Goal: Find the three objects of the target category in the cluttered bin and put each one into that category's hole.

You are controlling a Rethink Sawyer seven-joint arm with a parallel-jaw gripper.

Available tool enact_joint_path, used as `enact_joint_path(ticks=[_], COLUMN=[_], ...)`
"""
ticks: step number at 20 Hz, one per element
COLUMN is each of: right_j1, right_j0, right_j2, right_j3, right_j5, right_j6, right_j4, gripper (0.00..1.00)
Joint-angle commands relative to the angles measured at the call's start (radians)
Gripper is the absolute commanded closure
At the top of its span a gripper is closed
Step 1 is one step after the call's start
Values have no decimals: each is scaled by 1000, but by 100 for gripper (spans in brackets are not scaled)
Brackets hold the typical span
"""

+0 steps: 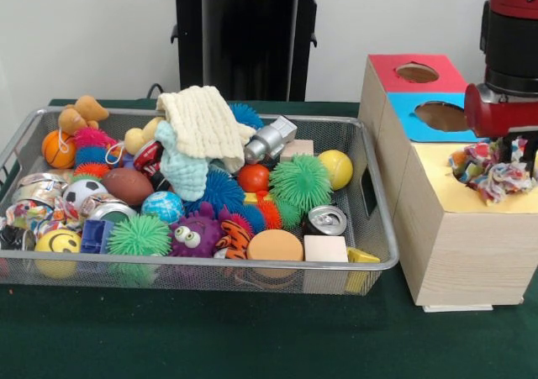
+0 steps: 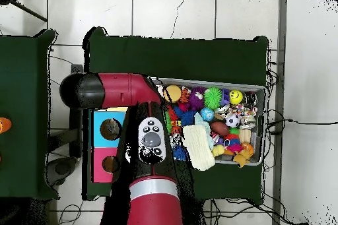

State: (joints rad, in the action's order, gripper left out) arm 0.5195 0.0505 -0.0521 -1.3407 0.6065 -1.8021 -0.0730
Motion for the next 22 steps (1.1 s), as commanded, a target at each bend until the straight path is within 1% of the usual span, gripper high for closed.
enact_joint_path(ticks=[1,6,16,22], right_j1=[-38,-10,-1,8], right_j0=[34,40,15,-6], right_j2=[-26,-13,0,2], right_j3=[-173,-193,-212,-240], right_j5=[14,55,80,73], right_j6=[-140,-135,-75,-33], right_j4=[22,17,53,79], gripper=[100,100,100,100])
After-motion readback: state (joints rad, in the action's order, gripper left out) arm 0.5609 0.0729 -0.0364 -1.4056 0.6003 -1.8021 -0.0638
